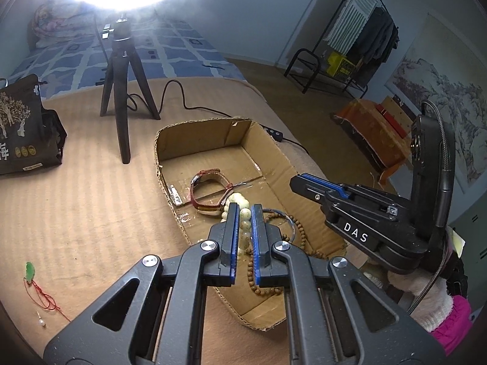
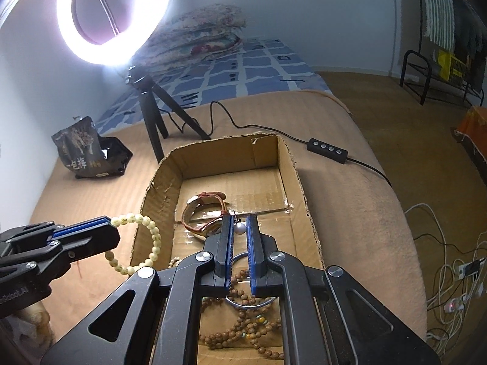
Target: Organize jewelry
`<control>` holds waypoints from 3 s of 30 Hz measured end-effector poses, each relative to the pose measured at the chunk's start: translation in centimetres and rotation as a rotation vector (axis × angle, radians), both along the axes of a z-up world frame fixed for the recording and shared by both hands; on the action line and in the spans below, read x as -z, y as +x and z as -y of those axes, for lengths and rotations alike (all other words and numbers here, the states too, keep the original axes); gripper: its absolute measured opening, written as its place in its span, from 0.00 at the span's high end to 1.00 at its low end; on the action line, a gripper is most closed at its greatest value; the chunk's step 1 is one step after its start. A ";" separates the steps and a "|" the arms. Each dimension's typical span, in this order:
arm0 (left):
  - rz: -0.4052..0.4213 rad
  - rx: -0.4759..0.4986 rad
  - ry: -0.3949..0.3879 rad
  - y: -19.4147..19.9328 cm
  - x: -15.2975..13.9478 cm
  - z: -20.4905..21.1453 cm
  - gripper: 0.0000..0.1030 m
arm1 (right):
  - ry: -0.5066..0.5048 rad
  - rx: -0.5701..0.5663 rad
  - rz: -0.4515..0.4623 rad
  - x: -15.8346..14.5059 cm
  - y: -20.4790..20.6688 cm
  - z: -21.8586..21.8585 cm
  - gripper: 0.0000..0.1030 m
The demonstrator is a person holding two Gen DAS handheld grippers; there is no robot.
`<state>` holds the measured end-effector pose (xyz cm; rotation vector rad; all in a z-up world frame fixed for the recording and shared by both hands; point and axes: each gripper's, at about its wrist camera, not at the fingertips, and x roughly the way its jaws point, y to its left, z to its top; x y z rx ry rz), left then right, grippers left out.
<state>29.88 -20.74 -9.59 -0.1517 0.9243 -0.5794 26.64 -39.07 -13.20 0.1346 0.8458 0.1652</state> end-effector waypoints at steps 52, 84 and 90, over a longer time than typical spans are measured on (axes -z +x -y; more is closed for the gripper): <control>0.005 -0.237 0.174 -2.9 -0.2 -21.1 0.64 | -0.039 -0.101 0.034 -3.4 -4.3 -9.2 0.24; -0.131 -0.110 0.207 -6.5 8.8 -24.4 0.73 | 0.052 -0.406 -0.055 2.9 -1.5 -24.0 0.24; -0.134 -0.102 0.214 -6.0 9.7 -24.4 0.74 | 0.064 -0.442 -0.100 4.7 0.1 -26.8 0.38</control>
